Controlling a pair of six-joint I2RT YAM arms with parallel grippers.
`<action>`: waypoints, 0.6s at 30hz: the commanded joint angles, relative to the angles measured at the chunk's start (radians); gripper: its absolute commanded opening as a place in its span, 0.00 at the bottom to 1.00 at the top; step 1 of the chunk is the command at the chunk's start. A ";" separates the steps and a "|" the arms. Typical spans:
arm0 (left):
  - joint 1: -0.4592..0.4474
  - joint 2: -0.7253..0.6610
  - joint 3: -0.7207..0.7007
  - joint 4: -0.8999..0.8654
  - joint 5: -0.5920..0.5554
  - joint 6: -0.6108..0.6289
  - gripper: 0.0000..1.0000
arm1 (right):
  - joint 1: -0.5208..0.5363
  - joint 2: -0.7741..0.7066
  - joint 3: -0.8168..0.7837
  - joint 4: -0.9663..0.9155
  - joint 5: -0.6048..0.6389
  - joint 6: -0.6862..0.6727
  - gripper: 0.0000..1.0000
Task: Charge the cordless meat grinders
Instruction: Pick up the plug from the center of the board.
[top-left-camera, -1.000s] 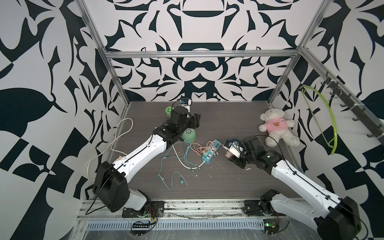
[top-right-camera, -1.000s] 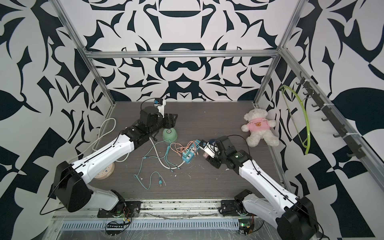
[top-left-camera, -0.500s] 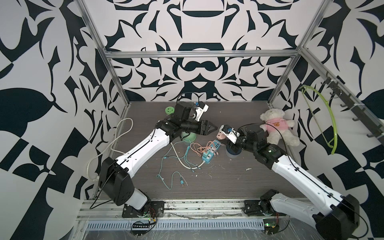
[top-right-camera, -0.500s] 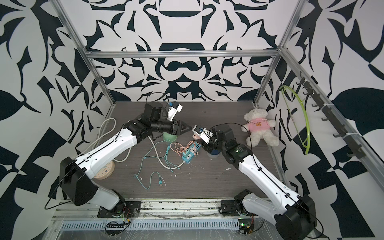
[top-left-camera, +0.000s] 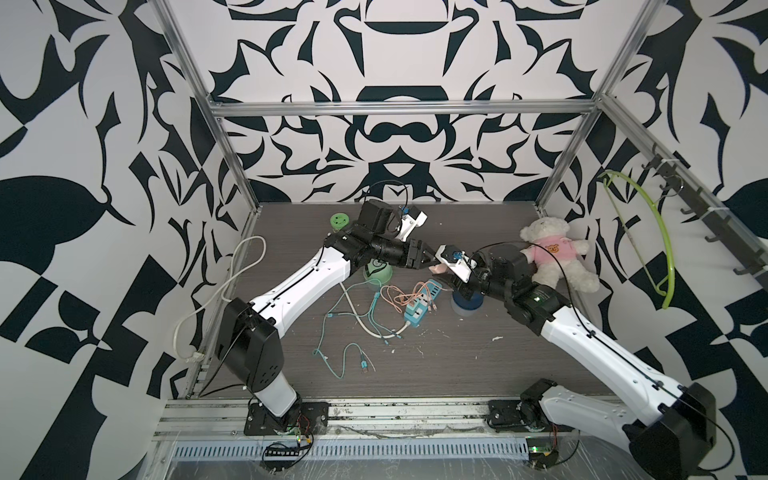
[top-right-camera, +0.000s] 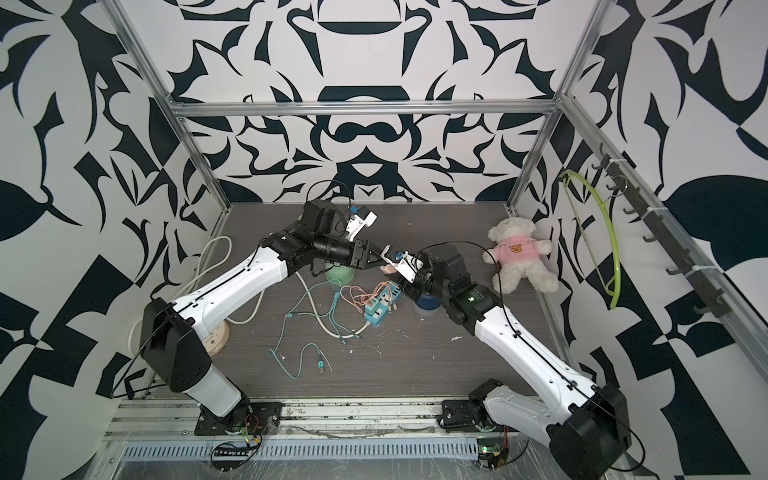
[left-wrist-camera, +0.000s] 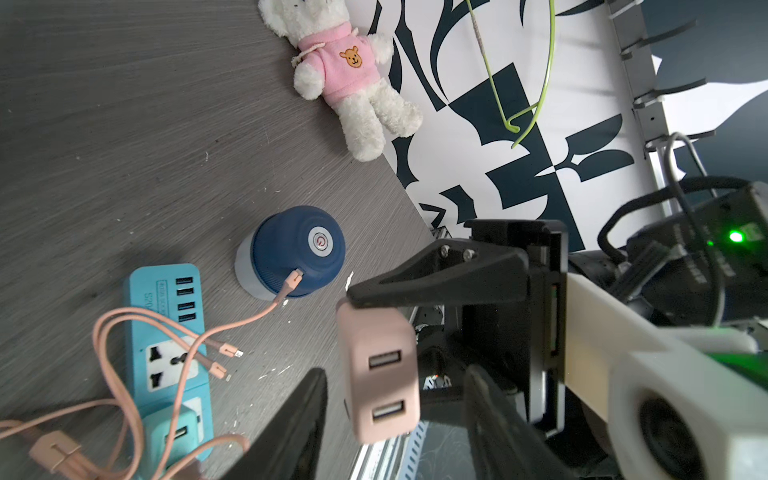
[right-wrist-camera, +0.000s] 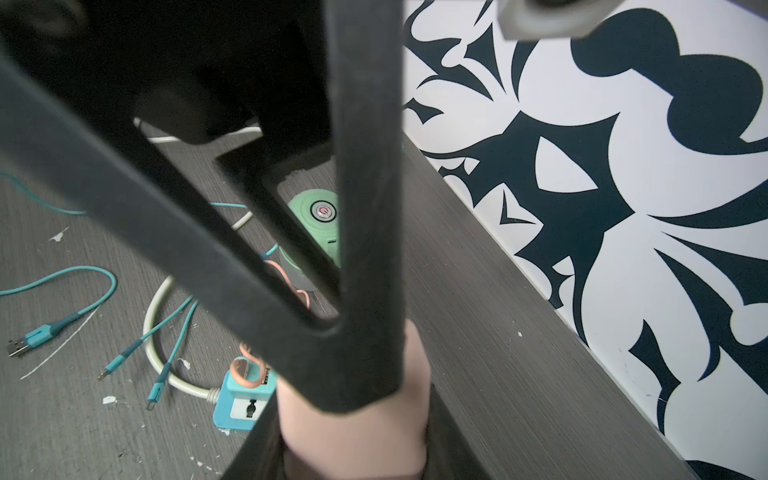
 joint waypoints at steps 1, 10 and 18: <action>0.004 0.026 0.043 -0.052 0.017 0.001 0.53 | 0.009 0.004 0.054 0.061 0.008 -0.001 0.00; 0.004 0.062 0.090 -0.136 -0.023 0.026 0.36 | 0.026 0.043 0.079 0.063 0.050 -0.002 0.00; 0.005 0.082 0.135 -0.202 -0.115 0.051 0.12 | 0.040 0.070 0.099 0.051 0.081 0.012 0.00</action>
